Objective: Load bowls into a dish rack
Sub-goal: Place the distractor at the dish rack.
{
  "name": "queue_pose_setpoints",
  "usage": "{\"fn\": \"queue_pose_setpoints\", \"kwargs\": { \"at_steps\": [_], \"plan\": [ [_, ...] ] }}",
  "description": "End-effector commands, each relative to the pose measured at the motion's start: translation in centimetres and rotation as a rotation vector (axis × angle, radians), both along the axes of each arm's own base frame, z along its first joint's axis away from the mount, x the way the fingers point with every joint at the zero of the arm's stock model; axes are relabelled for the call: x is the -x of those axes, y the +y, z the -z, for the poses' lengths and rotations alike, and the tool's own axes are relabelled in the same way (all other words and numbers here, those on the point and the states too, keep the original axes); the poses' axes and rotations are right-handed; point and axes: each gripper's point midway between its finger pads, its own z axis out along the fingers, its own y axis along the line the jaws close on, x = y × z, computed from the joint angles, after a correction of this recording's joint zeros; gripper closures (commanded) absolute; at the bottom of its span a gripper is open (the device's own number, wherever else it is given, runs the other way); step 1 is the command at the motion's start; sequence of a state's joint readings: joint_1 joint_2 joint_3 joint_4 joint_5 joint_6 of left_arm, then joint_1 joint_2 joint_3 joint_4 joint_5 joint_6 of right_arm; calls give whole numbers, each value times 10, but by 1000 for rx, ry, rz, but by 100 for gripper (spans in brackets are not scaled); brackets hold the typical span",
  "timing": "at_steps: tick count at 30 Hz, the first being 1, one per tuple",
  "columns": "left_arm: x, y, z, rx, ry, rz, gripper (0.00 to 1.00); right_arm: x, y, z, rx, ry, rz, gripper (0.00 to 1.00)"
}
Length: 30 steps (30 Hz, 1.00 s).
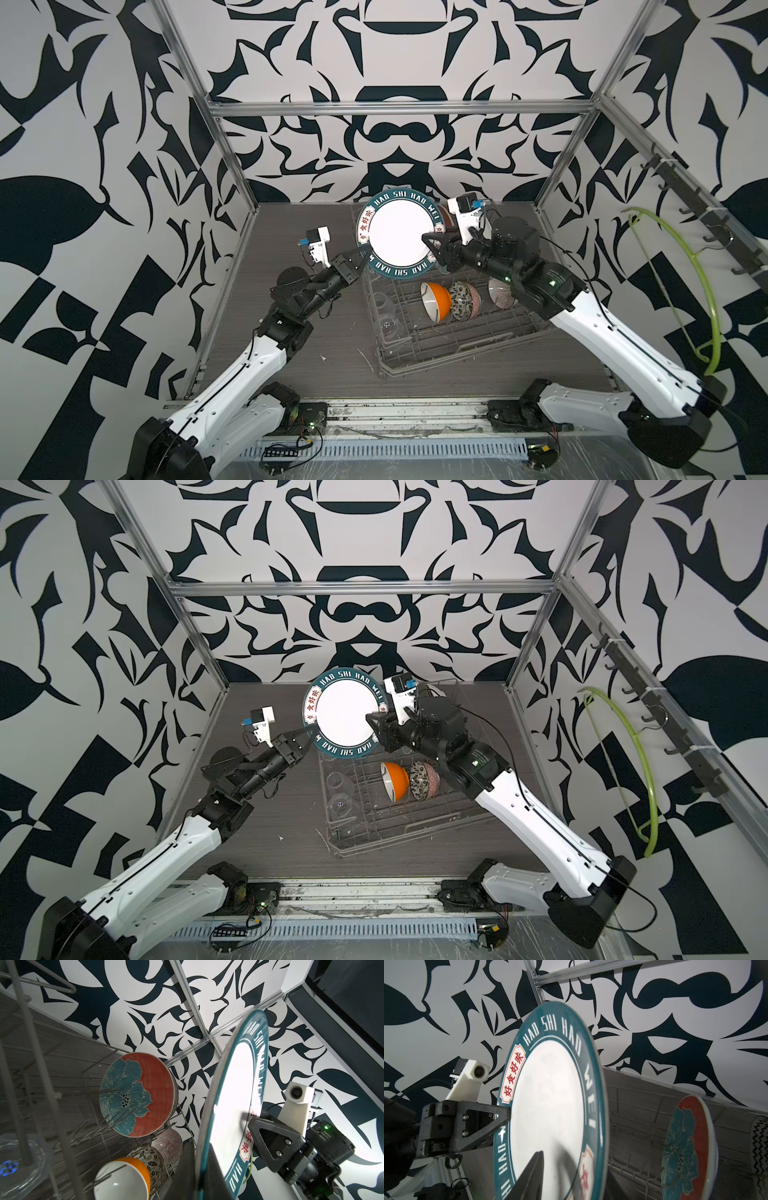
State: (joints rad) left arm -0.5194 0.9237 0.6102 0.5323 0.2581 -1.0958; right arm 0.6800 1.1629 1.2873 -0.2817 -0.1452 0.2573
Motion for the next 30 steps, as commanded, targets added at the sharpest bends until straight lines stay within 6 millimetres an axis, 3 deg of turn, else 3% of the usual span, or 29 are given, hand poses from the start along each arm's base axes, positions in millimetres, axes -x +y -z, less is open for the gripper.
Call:
{"fn": "queue_pose_setpoints", "kwargs": {
  "at_steps": [1, 5, 16, 20, 30],
  "plan": [
    [3, 0, -33, 45, -106, 5, 100, 4, 4, -31, -63, -59, -39, 60],
    [-1, -3, -29, 42, -97, 9, 100, 0, 5, -29, -61, -45, -43, 62],
    [-6, -6, -20, 33, -78, 11, 100, -10, -2, -21, -64, -23, -19, 99],
    [-9, -6, -12, 0, -54, -4, 100, -14, -5, -19, -61, -24, -8, 100],
    [-13, 10, 12, -77, 22, -100, 69, -34, -26, -22, -51, -38, 60, 100]
  ]
}}
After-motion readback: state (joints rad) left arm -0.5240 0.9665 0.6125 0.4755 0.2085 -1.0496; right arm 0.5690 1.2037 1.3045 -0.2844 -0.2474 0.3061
